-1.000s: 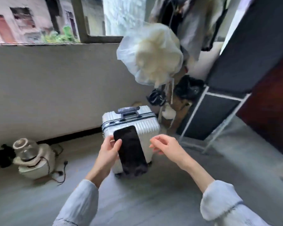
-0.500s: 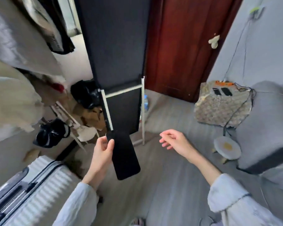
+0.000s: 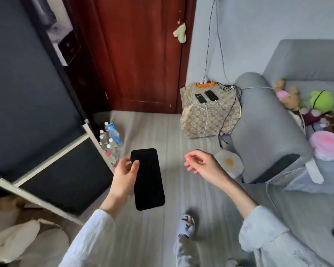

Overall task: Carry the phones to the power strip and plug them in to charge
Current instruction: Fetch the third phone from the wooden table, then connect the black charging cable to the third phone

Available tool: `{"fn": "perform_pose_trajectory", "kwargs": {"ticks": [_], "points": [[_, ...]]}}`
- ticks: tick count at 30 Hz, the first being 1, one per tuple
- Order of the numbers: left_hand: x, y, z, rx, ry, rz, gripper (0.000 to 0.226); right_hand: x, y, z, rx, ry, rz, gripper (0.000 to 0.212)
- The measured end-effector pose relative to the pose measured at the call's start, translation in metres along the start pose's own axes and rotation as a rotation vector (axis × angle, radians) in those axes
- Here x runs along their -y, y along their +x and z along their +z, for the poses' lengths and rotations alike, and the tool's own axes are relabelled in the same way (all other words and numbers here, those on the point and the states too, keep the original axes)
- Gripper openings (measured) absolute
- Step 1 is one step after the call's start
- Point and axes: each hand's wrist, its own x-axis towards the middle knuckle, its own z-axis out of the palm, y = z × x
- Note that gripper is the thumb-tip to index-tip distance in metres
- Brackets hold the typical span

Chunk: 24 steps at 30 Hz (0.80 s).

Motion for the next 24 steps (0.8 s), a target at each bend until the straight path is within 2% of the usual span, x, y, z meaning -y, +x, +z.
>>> {"fn": "perform_pose_trajectory", "kwargs": {"ticks": [3, 11, 13, 18, 24], "points": [[-0.011, 0.067, 0.053, 0.016, -0.008, 0.008, 0.025, -0.007, 0.067, -0.042, -0.037, -0.011, 0.003, 0.007], [-0.072, 0.228, 0.186, 0.044, 0.013, 0.001, 0.026, -0.001, 0.24, -0.168, -0.085, -0.041, 0.038, 0.013], [-0.081, 0.26, 0.209, 0.054, 0.024, -0.028, 0.027, -0.004, 0.274, -0.188, -0.075, -0.036, 0.069, 0.016], [-0.101, 0.348, 0.265, 0.086, 0.004, -0.028, 0.012, -0.013, 0.36, -0.239, -0.067, -0.044, 0.099, 0.012], [-0.125, 0.475, 0.341, 0.11, 0.001, -0.025, 0.011, -0.024, 0.488, -0.297, -0.104, -0.086, 0.121, 0.01]]}}
